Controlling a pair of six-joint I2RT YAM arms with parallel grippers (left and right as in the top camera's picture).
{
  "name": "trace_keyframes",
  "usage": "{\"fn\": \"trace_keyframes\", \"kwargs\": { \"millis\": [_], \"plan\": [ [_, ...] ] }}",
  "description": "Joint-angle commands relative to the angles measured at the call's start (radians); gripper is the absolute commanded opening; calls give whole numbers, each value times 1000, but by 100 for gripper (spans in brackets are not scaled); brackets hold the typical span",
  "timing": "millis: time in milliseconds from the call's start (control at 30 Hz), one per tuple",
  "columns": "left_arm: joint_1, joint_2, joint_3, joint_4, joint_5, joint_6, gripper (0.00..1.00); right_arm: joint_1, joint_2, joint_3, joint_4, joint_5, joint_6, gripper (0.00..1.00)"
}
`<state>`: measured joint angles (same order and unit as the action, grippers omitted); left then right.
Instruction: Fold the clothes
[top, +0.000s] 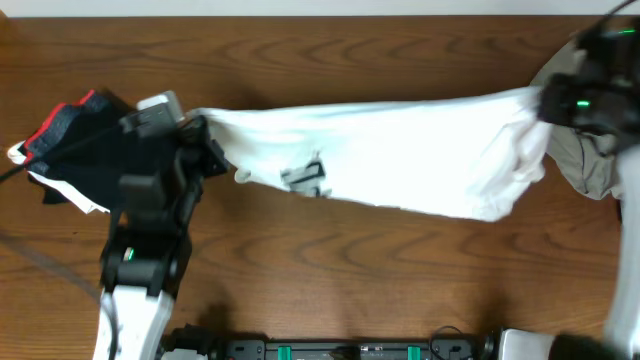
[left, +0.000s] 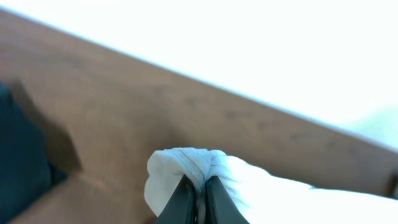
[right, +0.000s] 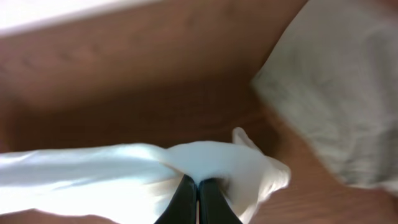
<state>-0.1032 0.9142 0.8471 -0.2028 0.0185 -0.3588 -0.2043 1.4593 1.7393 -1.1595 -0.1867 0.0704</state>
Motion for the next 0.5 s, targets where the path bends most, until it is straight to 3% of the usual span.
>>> {"fn": "trace_keyframes", "kwargs": {
  "millis": [0,267,467],
  "plan": [
    [10,-85,23,4,-31,23,6,-43,-40,58,-66,46,-19,1],
    [10,-139,30,-14,-27,13,6,-79,-67,65,-290,65,-136,1],
    [10,-159,114,-150,-27,14,6,-81,-87,81,-312,79,-127,1]
  ]
}}
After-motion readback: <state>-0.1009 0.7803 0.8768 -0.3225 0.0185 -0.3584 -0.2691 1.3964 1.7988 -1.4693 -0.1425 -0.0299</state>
